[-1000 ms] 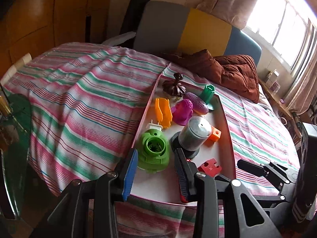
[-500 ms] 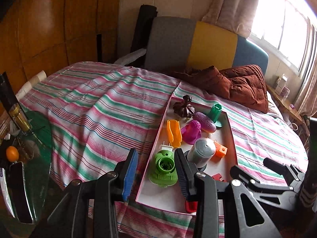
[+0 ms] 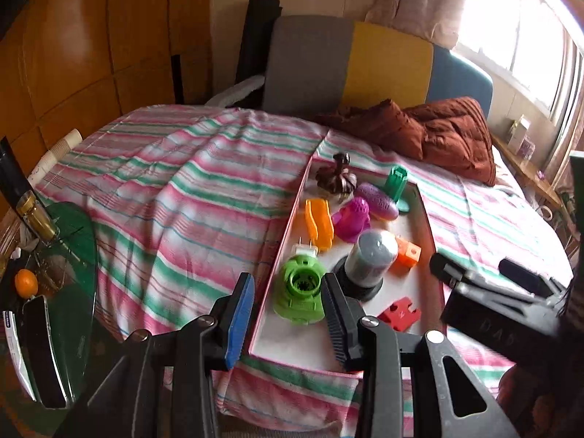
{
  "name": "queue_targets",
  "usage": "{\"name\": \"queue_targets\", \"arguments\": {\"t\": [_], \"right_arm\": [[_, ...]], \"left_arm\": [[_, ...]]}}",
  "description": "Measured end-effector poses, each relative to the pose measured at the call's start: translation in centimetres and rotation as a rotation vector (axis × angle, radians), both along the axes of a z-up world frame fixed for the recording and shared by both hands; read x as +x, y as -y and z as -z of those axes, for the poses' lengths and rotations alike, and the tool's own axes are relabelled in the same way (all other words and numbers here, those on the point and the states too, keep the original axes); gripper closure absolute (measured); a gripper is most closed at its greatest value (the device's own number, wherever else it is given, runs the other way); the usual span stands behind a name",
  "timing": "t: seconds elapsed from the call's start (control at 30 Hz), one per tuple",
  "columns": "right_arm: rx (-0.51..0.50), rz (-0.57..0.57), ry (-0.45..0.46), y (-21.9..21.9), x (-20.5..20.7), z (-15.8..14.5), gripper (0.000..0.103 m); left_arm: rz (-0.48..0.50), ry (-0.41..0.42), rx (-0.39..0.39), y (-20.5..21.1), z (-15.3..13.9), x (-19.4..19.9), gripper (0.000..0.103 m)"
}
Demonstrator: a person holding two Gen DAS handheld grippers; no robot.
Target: Organize rigid objects
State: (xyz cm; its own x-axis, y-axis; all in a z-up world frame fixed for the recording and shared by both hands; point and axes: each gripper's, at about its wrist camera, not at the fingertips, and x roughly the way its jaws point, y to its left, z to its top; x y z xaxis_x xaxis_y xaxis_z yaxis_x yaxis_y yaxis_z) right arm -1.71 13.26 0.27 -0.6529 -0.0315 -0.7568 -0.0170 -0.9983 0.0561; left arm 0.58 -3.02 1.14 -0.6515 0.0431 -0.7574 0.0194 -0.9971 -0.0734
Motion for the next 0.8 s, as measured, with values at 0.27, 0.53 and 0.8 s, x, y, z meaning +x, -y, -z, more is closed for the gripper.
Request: {"name": "queue_targets", "arguments": {"t": [0.27,0.53,0.8], "right_arm": [[0.009,0.025,-0.009,-0.2,-0.1,0.0,0.000],[0.013,0.042,-0.004,-0.4,-0.3,0.1,0.000],[-0.002,0.044,0.008,-0.7,-0.4,0.5,0.000]], "left_arm": [[0.049,0.014,0.008,-0.9,0.5,0.3,0.065],[0.091,0.013,0.008,-1.8,0.4,0.6,0.065],[0.060,-0.034,-0.029,-1.8,0.2,0.8,0.065]]}}
